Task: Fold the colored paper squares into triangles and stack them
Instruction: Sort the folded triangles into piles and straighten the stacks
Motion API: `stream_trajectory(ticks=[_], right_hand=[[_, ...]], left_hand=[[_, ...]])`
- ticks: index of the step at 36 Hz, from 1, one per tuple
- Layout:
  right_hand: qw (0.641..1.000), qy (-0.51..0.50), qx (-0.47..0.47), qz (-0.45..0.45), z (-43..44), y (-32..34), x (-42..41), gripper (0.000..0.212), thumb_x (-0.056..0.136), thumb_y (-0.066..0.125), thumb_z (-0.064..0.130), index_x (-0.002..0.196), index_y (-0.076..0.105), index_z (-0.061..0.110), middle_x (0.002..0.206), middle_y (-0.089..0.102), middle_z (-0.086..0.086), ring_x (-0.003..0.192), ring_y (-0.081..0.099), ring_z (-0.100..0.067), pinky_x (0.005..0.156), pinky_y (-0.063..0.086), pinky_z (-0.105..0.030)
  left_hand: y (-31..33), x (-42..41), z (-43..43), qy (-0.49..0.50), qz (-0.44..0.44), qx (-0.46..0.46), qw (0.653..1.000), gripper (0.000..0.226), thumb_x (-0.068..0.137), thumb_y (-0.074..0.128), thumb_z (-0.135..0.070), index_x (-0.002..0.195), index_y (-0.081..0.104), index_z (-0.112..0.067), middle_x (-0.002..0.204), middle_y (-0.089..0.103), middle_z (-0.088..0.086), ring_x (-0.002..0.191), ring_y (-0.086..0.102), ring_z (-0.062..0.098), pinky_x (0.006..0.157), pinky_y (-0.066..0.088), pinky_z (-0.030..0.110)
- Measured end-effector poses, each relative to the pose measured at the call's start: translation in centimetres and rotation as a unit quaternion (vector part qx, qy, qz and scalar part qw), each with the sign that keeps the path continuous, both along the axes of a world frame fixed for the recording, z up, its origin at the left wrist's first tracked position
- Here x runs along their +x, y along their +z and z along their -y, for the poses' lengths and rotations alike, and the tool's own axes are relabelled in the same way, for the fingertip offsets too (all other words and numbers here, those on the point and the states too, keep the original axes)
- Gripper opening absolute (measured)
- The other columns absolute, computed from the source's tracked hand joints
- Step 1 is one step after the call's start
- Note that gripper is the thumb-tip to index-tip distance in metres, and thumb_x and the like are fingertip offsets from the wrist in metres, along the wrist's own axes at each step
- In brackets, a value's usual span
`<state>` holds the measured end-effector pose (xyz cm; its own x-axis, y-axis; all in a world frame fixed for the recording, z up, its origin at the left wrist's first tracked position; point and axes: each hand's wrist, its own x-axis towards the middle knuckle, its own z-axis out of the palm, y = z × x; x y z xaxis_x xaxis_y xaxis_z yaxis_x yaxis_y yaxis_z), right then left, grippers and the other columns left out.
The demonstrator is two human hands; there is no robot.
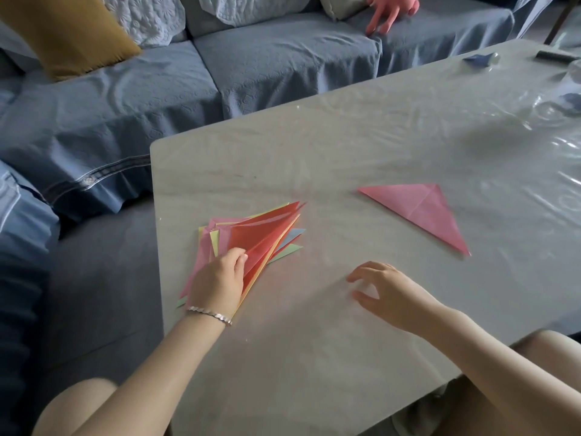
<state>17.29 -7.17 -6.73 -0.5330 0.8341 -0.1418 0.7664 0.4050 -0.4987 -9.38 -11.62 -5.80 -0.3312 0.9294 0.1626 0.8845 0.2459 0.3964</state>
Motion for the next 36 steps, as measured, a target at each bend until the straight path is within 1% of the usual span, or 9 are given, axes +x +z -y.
stream_trajectory(ticks=[3, 6, 12, 18, 21, 25, 27, 32, 36], right_hand=[[0.999, -0.014, 0.027, -0.014, 0.1, 0.7, 0.6, 0.029, 0.089, 0.057, 0.028, 0.118, 0.058, 0.025, 0.123, 0.053, 0.009, 0.115, 0.049, -0.012, 0.095, 0.035, -0.019], [0.988, -0.072, 0.109, -0.076, 0.2, 1.9, 1.6, 0.03, 0.084, 0.065, 0.016, 0.114, 0.063, 0.016, 0.119, 0.058, -0.001, 0.111, 0.055, -0.019, 0.093, 0.033, -0.018], [0.934, -0.201, 0.241, -0.169, 0.6, 2.1, 3.7, 0.02, 0.081, 0.063, 0.006, 0.101, 0.067, 0.007, 0.11, 0.06, -0.011, 0.109, 0.05, -0.027, 0.095, 0.028, -0.018], [0.964, -0.13, 0.184, -0.142, 1.9, -1.0, 3.8, 0.024, 0.082, 0.064, 0.004, 0.107, 0.067, 0.008, 0.115, 0.063, -0.004, 0.12, 0.05, -0.021, 0.102, 0.036, -0.032], [0.986, -0.035, 0.136, -0.093, 2.6, -2.6, 2.3, 0.04, 0.091, 0.046, 0.03, 0.122, 0.06, 0.009, 0.131, 0.054, 0.0, 0.132, 0.033, -0.012, 0.108, 0.025, -0.023], [0.994, 0.05, 0.099, 0.01, 2.9, -4.2, 0.0, 0.077, 0.091, 0.0, 0.06, 0.139, 0.041, 0.015, 0.147, 0.031, 0.005, 0.139, 0.017, -0.014, 0.114, 0.014, -0.032], [0.989, 0.054, 0.125, 0.06, 3.0, -4.6, -0.6, 0.074, 0.095, -0.001, 0.053, 0.136, 0.047, 0.014, 0.143, 0.04, 0.002, 0.135, 0.032, -0.016, 0.114, 0.018, -0.029], [0.985, 0.015, 0.147, 0.084, 3.5, -4.7, -0.5, 0.064, 0.1, 0.006, 0.042, 0.126, 0.058, 0.014, 0.133, 0.054, -0.001, 0.124, 0.049, -0.017, 0.107, 0.027, -0.027], [0.98, -0.009, 0.174, 0.099, 3.7, -4.5, 0.5, 0.068, 0.1, 0.005, 0.041, 0.12, 0.062, 0.011, 0.129, 0.057, -0.005, 0.119, 0.054, -0.02, 0.106, 0.022, -0.031]], left_hand=[[0.5, 1.7, 0.4, -0.09, -0.074, 0.14, 0.983, 0.021, 0.084, 0.051, -0.014, 0.085, 0.069, -0.004, 0.066, 0.069, 0.01, 0.053, 0.064, 0.025, 0.054, 0.042, 0.026], [0.1, 4.3, 0.5, -0.2, -0.114, 0.196, 0.953, 0.029, 0.08, 0.044, -0.006, 0.091, 0.07, 0.0, 0.095, 0.071, 0.013, 0.082, 0.07, 0.023, 0.082, 0.043, 0.03], [-2.8, 8.3, -0.3, -0.327, -0.15, 0.101, 0.928, 0.037, 0.077, 0.039, -0.004, 0.088, 0.073, -0.01, 0.099, 0.072, 0.005, 0.095, 0.067, 0.019, 0.083, 0.052, 0.037], [-4.7, 8.9, -1.0, -0.337, -0.135, -0.038, 0.931, 0.042, 0.07, 0.034, -0.011, 0.083, 0.074, -0.016, 0.096, 0.072, 0.002, 0.09, 0.068, 0.016, 0.074, 0.055, 0.031], [-5.1, 9.3, -0.8, -0.293, -0.072, -0.061, 0.951, 0.044, 0.071, 0.035, -0.013, 0.095, 0.072, -0.018, 0.106, 0.07, 0.002, 0.098, 0.066, 0.018, 0.077, 0.053, 0.036], [-5.7, 9.5, 0.3, -0.286, -0.088, -0.084, 0.95, 0.045, 0.077, 0.043, -0.026, 0.119, 0.057, -0.023, 0.124, 0.06, -0.001, 0.113, 0.058, 0.018, 0.092, 0.046, 0.042], [-5.5, 9.4, 0.7, -0.274, -0.086, -0.115, 0.951, 0.05, 0.08, 0.035, -0.036, 0.124, 0.055, -0.021, 0.128, 0.057, -0.003, 0.117, 0.055, 0.019, 0.095, 0.044, 0.045], [-4.9, 9.0, 1.9, -0.267, -0.064, -0.196, 0.941, 0.085, 0.07, -0.009, -0.071, 0.145, 0.006, -0.035, 0.154, -0.001, -0.013, 0.142, -0.008, 0.018, 0.109, -0.013, 0.041], [-4.7, 8.5, 2.4, -0.229, -0.077, -0.217, 0.946, 0.08, 0.065, -0.012, -0.064, 0.142, -0.003, -0.044, 0.152, -0.013, -0.017, 0.14, -0.02, 0.019, 0.109, -0.015, 0.043]])
